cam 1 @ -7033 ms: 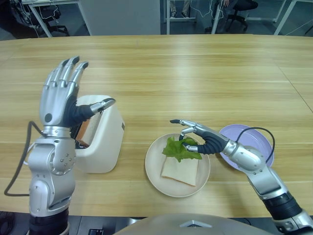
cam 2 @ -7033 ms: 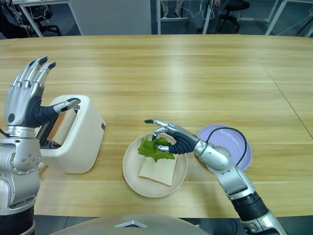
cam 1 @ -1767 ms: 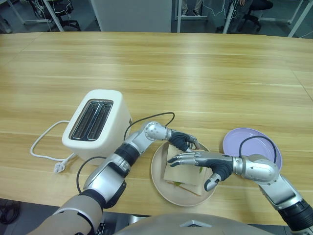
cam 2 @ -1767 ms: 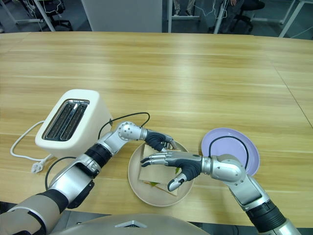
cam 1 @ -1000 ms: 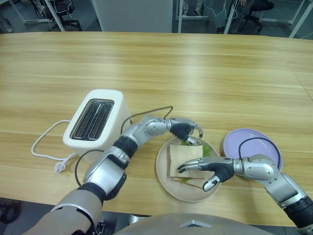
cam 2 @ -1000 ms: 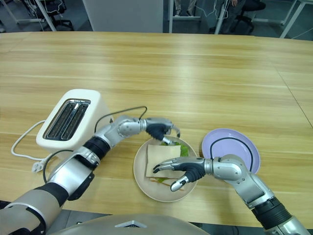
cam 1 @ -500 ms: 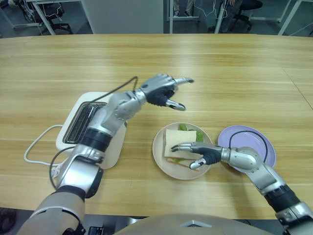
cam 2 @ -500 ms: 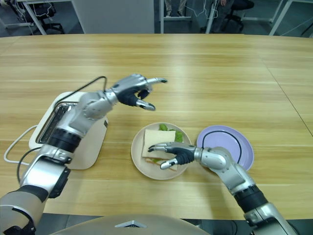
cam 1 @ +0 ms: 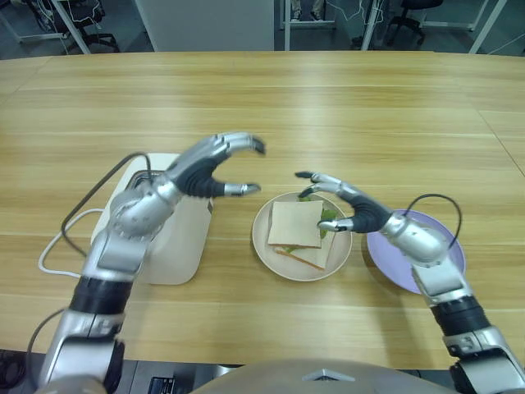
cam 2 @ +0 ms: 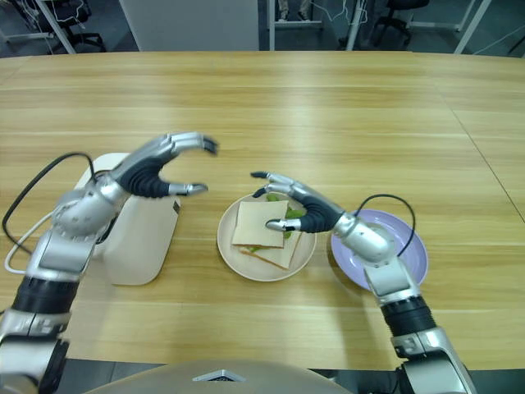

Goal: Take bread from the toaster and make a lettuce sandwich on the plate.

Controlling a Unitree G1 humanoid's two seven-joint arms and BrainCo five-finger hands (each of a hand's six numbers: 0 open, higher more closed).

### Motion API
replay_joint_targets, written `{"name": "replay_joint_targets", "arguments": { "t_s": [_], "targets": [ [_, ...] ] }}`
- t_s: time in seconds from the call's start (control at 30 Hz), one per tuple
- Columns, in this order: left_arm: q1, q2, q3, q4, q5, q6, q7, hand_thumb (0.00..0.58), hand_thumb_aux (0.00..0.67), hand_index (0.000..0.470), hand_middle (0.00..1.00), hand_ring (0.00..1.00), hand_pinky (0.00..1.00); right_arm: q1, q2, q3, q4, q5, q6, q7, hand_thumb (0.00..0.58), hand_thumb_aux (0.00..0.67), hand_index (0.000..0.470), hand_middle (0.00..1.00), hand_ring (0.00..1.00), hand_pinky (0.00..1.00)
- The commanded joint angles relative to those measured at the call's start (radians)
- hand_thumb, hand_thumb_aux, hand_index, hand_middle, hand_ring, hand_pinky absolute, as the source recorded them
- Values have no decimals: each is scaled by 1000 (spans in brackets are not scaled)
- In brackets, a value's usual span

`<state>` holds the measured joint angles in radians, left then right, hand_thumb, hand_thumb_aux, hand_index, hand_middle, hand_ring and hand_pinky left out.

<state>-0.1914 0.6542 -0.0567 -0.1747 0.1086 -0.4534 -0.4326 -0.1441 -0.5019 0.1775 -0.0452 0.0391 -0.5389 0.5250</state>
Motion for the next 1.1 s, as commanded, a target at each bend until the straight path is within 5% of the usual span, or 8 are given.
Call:
{"name": "replay_joint_targets", "arguments": {
  "t_s": [0.03, 0.4, 0.5, 0.53, 0.63, 0.77, 0.97, 1.1],
  "targets": [
    [153, 34, -41, -118, -162, 30, -133, 580, 670, 460, 1000, 1000, 1000, 112, -82, -14, -142, 202, 93, 139, 580, 670, 460, 1000, 1000, 1000],
    [319, 82, -267, 3, 175, 101, -249, 580, 670, 460, 1000, 1000, 1000, 311, -243, 147, -121, -60, 153, 307, 580, 670, 460, 969, 969, 969],
    [298, 49, -319, 29, 273, 122, -232, 580, 670, 460, 1000, 1000, 1000, 299, -234, 173, -83, -170, 154, 279, 580, 670, 460, 761, 761, 761],
    [289, 37, -341, 40, 320, 135, -227, 580, 670, 460, 1000, 1000, 1000, 291, -228, 180, -71, -217, 159, 262, 580, 670, 460, 612, 612, 612],
    [271, 10, -389, 71, 428, 158, -206, 580, 670, 460, 1000, 1000, 1000, 271, -218, 201, -54, -322, 175, 230, 580, 670, 460, 537, 537, 537],
    [240, -36, -427, 113, 517, 185, -169, 580, 670, 460, 1000, 1000, 1000, 218, -186, 242, -7, -494, 185, 158, 580, 670, 460, 224, 224, 224],
    [130, -118, -469, 243, 683, 260, -46, 580, 670, 460, 1000, 1000, 1000, 74, -75, 324, 137, -740, 226, -6, 580, 670, 460, 0, 0, 0],
    [-13, -168, -477, 385, 792, 317, 91, 580, 670, 460, 1000, 1000, 1000, -66, 20, 363, 291, -877, 284, -169, 580, 670, 460, 0, 0, 0]
  ]
}}
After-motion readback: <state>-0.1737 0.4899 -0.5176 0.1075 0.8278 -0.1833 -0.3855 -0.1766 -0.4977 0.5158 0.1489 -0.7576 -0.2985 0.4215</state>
